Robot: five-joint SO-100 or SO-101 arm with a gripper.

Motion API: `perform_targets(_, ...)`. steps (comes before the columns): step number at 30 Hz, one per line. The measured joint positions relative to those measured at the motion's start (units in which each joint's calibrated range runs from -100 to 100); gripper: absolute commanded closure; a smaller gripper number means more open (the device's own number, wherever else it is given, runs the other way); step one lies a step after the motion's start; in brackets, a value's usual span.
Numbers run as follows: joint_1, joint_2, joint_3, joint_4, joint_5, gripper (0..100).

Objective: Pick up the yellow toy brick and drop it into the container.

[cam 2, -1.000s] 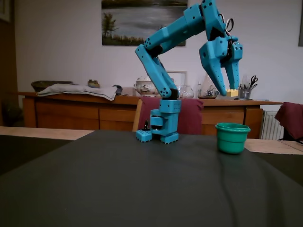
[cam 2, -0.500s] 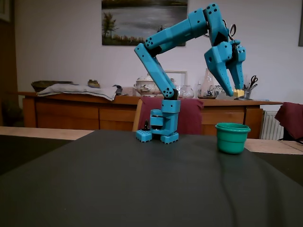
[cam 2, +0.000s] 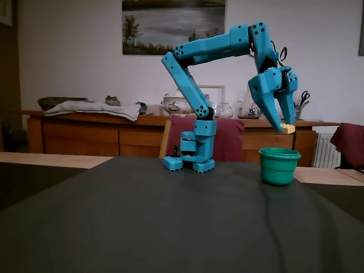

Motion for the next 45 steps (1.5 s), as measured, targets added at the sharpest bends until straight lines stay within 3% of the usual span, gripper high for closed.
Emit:
perform_targets(5, 0.0, 0.0, 2.1, -1.5, 0.0, 98)
perform_targets(11, 1.3, 0.0, 2.1, -1.5, 1.8, 85)
perform_targets(16, 3.3, 0.0, 2.4, -1.5, 2.2, 86)
perform_targets(19, 3.5, 0.0, 2.4, -1.5, 2.2, 100)
perform_targets(26, 8.0, 0.0, -0.9, -1.4, -1.2, 100)
perform_targets(33, 22.7, -10.3, -13.6, -1.4, -10.5, 100)
perform_targets(40, 37.2, -29.7, -14.4, -1.4, -13.7, 100)
perform_targets(45, 49.9, -41.9, -14.4, -1.4, -20.3, 100)
